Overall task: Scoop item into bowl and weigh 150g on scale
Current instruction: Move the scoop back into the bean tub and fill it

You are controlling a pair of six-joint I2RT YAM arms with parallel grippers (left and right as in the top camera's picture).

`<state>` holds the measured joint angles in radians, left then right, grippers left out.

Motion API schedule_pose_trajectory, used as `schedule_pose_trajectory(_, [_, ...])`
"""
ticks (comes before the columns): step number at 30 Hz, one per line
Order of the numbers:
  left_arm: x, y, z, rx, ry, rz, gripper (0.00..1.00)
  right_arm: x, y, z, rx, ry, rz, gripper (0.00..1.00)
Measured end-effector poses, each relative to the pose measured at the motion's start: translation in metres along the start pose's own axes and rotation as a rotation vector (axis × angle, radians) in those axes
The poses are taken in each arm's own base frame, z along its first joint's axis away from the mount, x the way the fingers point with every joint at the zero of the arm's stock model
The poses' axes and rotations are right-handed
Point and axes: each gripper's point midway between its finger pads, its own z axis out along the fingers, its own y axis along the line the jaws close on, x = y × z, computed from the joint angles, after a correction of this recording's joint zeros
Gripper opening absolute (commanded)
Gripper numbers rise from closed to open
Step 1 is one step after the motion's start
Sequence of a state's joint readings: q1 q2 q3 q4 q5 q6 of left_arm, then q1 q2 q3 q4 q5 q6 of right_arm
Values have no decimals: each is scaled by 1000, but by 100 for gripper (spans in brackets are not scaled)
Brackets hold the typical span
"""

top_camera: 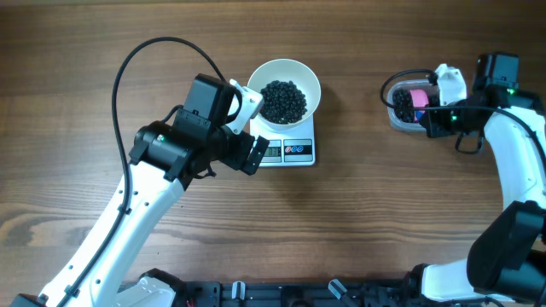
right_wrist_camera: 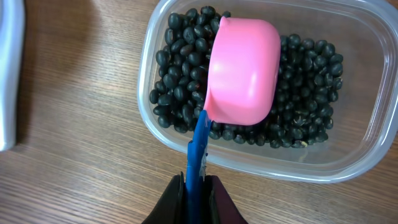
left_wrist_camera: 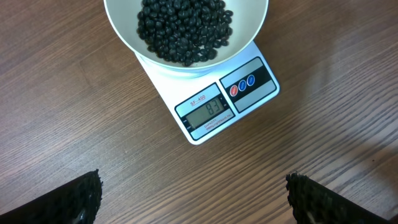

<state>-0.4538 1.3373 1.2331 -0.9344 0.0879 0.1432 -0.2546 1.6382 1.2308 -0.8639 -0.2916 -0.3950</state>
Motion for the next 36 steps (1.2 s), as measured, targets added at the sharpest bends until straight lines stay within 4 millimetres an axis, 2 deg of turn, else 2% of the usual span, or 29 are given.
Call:
schedule_pose_trajectory(7, [0,0,0,0,0,0,100,6,-14,-10,-79,-49,97,4])
schedule_pose_trajectory(12, [0,0,0,0,0,0,100,11,-5,-3,-140,-56,111,4])
schedule_pose_trajectory(16, [0,0,0,0,0,0,100,6,0,-3,-177,-88,120,4])
schedule_pose_trajectory(20, [0,0,0,0,0,0,100,1,-3,-3,-192,-113,172,4])
schedule_pose_trajectory(30, [0,0,0,0,0,0,100,4,-17,-9,-213,-133,317,4])
schedule_pose_trajectory(36, [0,0,0,0,0,0,100,1,-11,-11,-266,-144,379,4])
